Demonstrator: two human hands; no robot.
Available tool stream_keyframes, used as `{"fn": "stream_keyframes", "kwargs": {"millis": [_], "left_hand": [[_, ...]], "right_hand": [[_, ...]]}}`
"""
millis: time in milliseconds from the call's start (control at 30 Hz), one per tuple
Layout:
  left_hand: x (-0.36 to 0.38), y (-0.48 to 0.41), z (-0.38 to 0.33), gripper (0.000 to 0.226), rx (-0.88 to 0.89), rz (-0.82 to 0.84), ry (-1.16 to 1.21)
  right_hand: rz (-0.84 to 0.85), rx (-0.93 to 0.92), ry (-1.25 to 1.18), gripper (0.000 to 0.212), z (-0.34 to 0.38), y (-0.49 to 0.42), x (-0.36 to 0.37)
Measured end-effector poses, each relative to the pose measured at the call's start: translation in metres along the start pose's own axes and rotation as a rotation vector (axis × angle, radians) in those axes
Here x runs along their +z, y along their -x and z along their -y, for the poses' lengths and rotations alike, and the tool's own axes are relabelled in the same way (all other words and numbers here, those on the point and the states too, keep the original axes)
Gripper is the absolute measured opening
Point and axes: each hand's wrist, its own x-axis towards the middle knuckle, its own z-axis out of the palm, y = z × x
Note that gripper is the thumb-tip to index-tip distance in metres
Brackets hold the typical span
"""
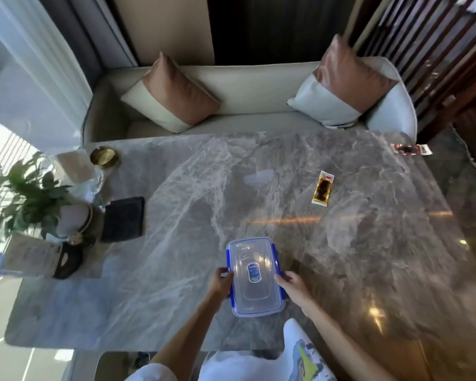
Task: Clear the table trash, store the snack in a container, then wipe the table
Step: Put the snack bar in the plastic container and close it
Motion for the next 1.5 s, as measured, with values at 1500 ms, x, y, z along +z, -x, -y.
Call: {"fn": "stream_keyframes", "kwargs": {"millis": [1500], "left_hand": [[0.028, -0.017, -0.061, 0.065, 0.575, -0.064, -1.179]], "right_hand": [[-0.211, -0.081, -0.493, 0.03, -0.027, 0.044, -0.075]]}}
